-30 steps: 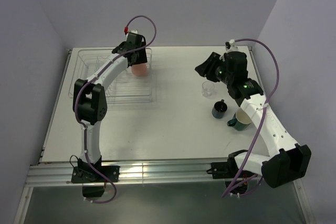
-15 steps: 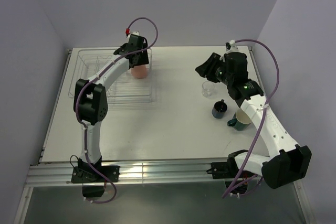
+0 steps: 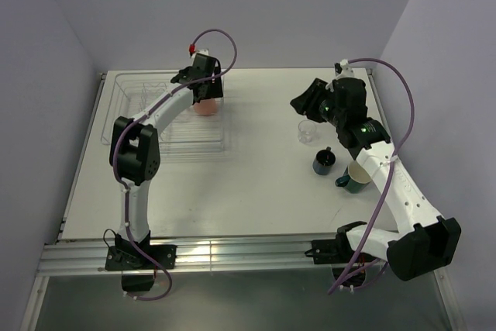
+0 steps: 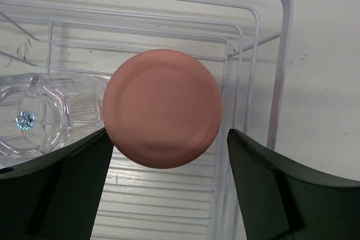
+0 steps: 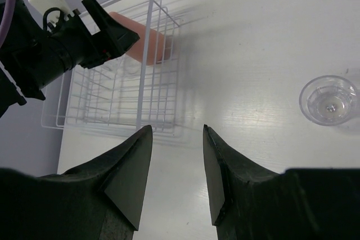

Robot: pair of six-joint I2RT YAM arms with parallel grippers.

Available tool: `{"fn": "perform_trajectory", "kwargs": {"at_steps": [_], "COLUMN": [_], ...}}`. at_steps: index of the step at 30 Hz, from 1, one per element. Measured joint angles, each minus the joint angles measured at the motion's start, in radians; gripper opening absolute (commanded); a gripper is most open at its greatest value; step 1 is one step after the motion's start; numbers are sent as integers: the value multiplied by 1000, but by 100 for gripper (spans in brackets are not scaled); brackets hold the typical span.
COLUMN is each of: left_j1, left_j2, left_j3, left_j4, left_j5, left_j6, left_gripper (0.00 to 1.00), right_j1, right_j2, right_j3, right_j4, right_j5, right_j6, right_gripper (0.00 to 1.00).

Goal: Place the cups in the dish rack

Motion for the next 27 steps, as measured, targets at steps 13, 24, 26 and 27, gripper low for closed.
{"fn": "perform_trajectory", "kwargs": {"at_steps": [13, 24, 26, 27], "left_j1": [-2, -2, -4, -6], "left_j2": [-114, -326, -384, -415], "left_j3": [1, -4, -30, -50], "left_j4": [-29, -44, -40, -39], "left_j5": [-33, -10, 10, 22], "left_j6": [11, -2, -16, -23], "left_gripper": [99, 99, 99, 99], "right_j1": [0, 0, 0, 0], "right_j2": [-7, 35, 95, 134], "right_j3": [1, 26, 62, 80], "right_j4": [-98, -241, -251, -253], "right_j5": [121, 303, 315, 319], "right_j6": [-28, -101, -115, -121], "right_gripper": [52, 55, 52, 50]}}
